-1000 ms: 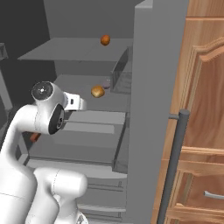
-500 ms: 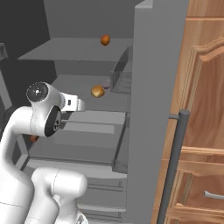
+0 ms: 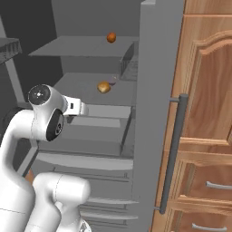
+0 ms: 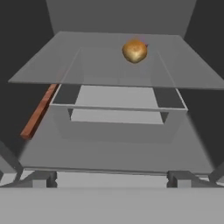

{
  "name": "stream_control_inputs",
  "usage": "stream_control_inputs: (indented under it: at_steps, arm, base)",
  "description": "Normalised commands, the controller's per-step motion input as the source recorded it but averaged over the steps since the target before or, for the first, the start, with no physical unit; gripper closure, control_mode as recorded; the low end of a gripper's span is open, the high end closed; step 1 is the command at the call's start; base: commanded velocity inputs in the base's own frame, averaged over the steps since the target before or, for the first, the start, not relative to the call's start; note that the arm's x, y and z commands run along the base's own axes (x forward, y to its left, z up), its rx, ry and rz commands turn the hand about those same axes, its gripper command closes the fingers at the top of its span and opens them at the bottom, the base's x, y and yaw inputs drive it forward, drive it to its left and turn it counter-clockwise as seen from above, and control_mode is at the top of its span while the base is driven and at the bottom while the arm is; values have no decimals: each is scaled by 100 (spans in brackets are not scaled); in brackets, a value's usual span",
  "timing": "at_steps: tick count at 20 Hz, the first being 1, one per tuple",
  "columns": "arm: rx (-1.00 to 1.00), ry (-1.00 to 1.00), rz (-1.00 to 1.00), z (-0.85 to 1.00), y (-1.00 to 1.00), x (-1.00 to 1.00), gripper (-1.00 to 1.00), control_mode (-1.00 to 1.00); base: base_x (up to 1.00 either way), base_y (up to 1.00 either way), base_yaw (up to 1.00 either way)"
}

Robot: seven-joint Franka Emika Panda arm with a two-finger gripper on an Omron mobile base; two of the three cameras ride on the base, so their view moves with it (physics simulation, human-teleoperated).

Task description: Place the potato in the correct fridge rack based on whether it is a fruit or vegetable. Finally, close the fridge door.

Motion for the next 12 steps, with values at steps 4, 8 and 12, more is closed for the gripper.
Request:
stream_control_inputs:
  at_steps: [4,8,12]
  arm:
    - [0,0,0,0,0,0,-100,100]
    - [0,0,0,0,0,0,-100,100]
    - [0,0,0,0,0,0,-100,100]
  base:
    - [-56,0,0]
    - [-32,0,0]
    - [-25,0,0]
